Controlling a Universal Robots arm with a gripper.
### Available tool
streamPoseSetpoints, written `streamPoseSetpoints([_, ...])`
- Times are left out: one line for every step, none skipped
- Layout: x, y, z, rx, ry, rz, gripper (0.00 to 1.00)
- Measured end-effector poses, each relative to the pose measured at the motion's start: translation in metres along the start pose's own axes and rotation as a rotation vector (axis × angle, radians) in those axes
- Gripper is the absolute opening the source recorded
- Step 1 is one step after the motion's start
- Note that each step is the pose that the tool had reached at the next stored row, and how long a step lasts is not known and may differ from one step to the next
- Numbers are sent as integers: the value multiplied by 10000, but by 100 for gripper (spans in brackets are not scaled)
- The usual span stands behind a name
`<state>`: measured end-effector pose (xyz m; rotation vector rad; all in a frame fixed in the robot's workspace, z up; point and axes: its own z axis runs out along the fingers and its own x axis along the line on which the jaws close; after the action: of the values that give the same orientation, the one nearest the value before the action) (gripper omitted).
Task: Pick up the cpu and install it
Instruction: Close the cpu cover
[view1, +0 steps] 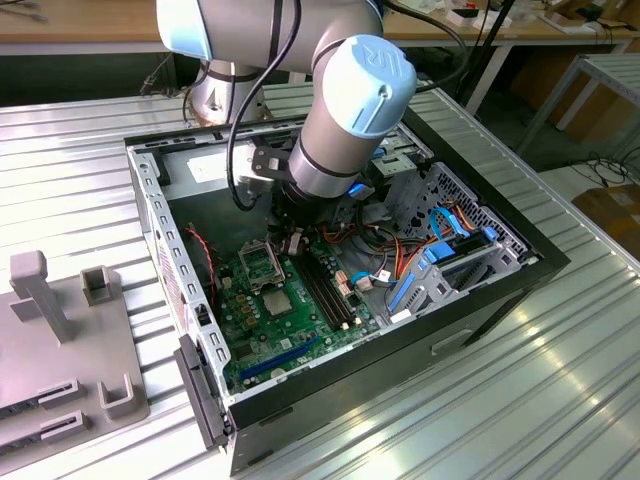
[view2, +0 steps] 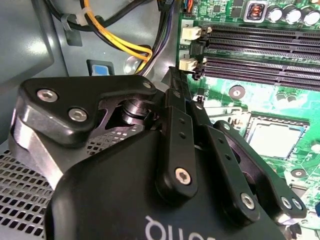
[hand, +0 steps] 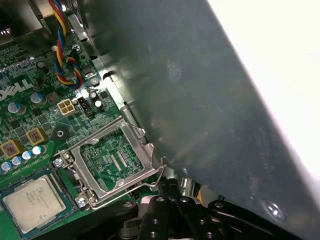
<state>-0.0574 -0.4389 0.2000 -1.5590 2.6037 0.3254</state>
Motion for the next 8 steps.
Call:
streamPoseSetpoints([0,0,-1,0,0,1,11])
streamPoseSetpoints([1,0,-1,1,-1,1,11])
streamPoseSetpoints([0,1,-4,0,0,1,11])
streamPoseSetpoints([-1,2,-10,1,3,1,11])
streamPoseSetpoints([-2,2,-15,1,3,1,11])
streamPoseSetpoints([-3,3,-20,1,3,2,11])
streamPoseSetpoints([-4,4,-25,1,3,1,11])
streamPoseSetpoints([-5,4,-29,2,4,1,11])
